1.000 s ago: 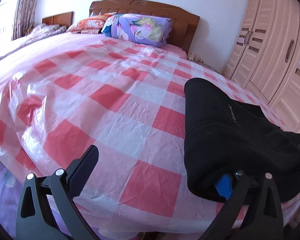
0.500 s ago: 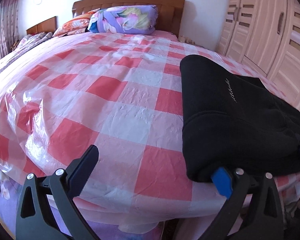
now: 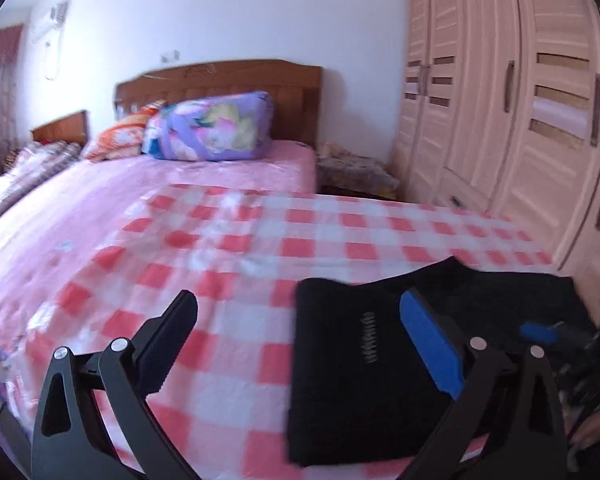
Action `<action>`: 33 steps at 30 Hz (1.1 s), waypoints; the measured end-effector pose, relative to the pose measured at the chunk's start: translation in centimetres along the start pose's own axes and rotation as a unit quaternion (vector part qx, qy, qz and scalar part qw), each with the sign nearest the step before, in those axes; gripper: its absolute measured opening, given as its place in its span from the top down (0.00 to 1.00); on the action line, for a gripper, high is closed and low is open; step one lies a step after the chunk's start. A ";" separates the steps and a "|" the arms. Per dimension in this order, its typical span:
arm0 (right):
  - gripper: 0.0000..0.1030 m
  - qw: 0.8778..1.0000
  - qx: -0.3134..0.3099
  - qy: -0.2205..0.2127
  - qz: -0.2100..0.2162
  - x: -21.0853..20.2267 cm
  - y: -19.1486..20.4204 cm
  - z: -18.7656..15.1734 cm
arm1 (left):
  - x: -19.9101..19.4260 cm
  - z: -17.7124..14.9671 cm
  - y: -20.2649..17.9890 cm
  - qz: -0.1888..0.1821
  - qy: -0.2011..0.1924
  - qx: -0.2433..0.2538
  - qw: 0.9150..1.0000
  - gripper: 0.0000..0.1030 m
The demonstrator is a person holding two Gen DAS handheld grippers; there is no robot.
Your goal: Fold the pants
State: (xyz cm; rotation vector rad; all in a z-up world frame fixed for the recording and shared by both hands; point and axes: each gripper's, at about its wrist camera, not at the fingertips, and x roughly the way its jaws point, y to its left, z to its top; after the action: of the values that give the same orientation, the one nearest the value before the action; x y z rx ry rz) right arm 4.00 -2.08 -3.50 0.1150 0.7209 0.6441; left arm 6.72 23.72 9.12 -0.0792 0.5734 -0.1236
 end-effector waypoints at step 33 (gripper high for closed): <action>0.10 0.997 0.037 0.058 0.034 3.4 -3.8 1.7 | 19.7 -3.1 0.1 -0.060 0.147 0.006 0.987 0.02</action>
State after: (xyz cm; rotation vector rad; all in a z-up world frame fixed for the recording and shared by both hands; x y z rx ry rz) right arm 8.98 -2.93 -5.36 0.1712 0.8565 0.6940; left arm 21.44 21.00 -4.04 -0.0845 0.8625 -0.2595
